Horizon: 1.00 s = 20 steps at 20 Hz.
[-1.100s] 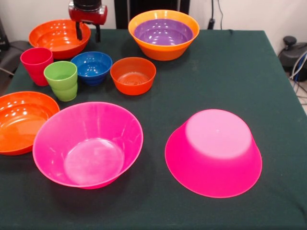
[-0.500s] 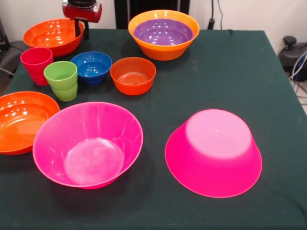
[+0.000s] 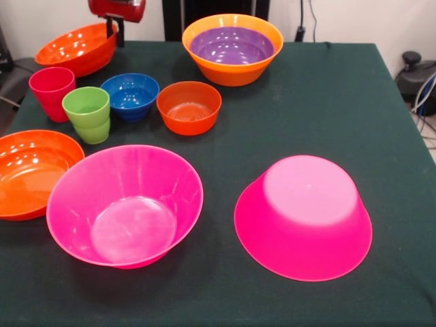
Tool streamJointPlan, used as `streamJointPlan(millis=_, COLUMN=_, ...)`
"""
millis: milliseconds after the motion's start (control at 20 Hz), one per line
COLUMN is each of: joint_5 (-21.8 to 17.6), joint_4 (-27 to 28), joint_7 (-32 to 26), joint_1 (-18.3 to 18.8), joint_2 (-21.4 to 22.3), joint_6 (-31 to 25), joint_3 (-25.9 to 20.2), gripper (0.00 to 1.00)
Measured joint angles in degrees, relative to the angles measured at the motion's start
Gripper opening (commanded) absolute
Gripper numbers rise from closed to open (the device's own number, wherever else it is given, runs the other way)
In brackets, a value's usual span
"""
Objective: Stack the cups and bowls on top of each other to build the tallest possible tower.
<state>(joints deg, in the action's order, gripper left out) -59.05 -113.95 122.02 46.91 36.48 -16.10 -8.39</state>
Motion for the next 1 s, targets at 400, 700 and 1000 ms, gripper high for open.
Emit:
streamJointPlan(millis=400, joint_5=5.5, joint_4=-3.9, joint_7=0.0, joint_1=-0.2, joint_2=6.9, joint_6=-1.8, joint_3=-0.3, gripper=0.0)
streamJointPlan(millis=700, joint_5=9.8, joint_4=-6.1, joint_7=0.0, joint_1=-3.1, joint_2=13.4, joint_6=-4.1, joint_3=-0.4, gripper=0.0)
streamJointPlan(millis=1000, joint_5=13.1, joint_4=-6.3, joint_7=0.0, joint_1=-7.4, joint_2=17.9, joint_6=-5.5, joint_3=-0.7, gripper=0.0)
